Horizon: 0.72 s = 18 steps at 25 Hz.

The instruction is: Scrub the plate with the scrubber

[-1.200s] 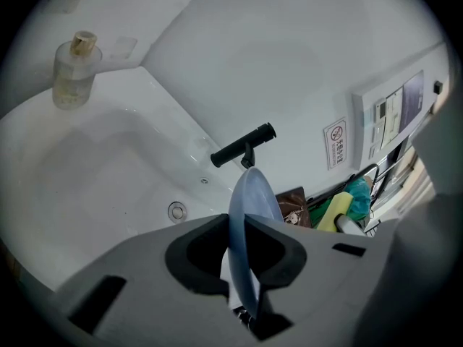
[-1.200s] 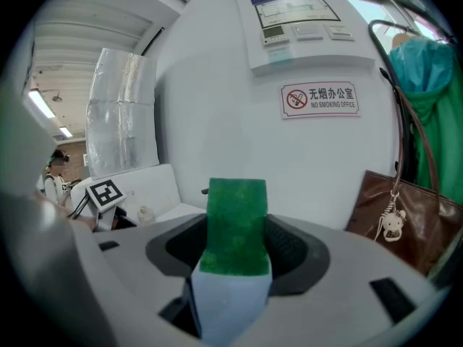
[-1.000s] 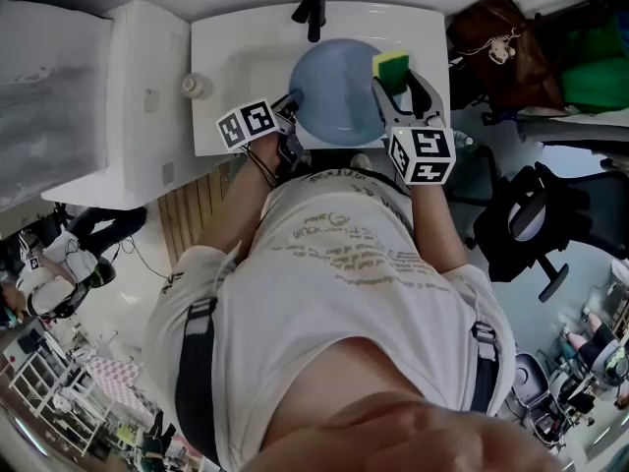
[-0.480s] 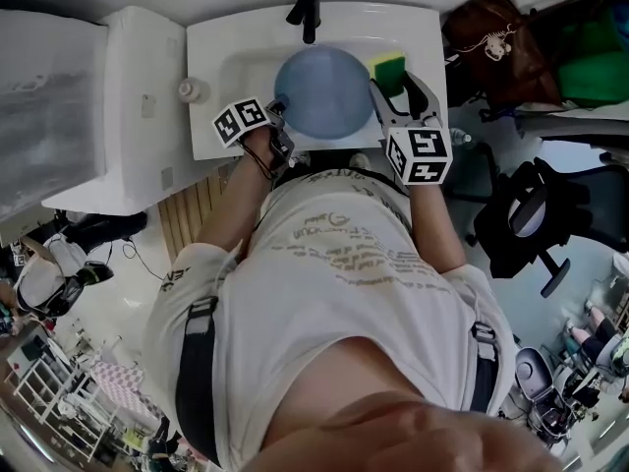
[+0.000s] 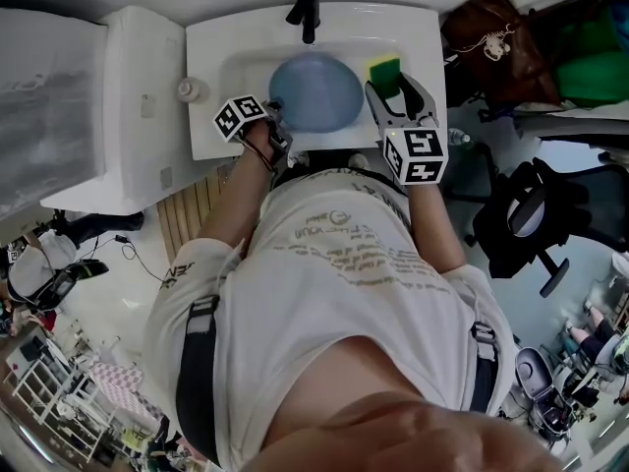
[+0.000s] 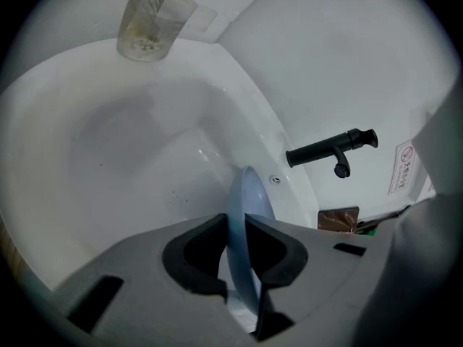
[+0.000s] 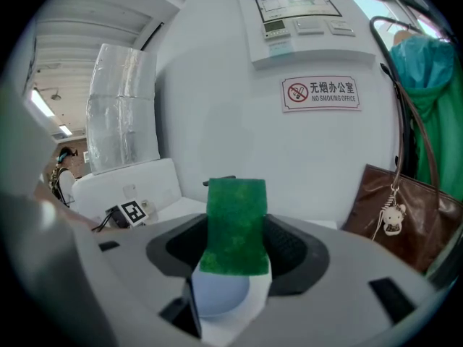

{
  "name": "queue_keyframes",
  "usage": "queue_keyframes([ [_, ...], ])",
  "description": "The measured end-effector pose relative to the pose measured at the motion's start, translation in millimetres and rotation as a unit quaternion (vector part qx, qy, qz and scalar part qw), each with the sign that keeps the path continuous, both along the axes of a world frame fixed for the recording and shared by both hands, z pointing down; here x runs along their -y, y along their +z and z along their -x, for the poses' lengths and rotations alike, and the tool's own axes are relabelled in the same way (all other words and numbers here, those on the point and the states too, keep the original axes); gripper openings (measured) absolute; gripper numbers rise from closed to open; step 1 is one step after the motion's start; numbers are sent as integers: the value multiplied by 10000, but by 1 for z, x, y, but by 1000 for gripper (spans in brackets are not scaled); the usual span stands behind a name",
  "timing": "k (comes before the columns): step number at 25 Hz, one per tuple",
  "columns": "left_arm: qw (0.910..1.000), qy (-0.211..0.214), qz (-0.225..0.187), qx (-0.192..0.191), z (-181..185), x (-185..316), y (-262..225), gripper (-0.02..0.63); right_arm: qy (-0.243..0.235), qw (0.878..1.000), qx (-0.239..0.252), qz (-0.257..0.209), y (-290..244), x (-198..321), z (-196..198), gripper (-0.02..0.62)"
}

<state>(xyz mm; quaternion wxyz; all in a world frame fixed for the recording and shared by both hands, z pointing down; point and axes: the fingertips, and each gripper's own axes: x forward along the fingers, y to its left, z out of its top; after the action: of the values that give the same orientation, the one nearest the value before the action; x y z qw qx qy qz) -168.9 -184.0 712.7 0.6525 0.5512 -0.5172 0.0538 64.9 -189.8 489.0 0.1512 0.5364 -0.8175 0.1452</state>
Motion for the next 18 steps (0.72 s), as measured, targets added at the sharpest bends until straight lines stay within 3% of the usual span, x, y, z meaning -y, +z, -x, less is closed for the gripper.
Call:
queue_keyframes([
  [5, 9990, -147, 315, 286, 14, 1, 12, 85, -53, 10000, 33, 4, 0, -2, 3, 250],
  [7, 9978, -57, 446, 481, 19, 2, 15, 89, -61, 10000, 58, 22, 0, -3, 3, 250],
  [11, 9972, 138, 542, 505, 18, 2, 17, 89, -79, 9999, 68, 7, -1, -4, 3, 250],
  [13, 9971, 289, 435, 558, 15, 4, 15, 138, -86, 9999, 82, -4, -2, -4, 4, 250],
  [15, 9954, 440, 316, 794, 17, 6, 13, 200, -87, 9999, 101, 2, -2, -4, 5, 250],
  [18, 9888, 471, 209, 1400, 33, 6, 5, 217, -110, 9998, 140, 22, -1, -5, 8, 250],
])
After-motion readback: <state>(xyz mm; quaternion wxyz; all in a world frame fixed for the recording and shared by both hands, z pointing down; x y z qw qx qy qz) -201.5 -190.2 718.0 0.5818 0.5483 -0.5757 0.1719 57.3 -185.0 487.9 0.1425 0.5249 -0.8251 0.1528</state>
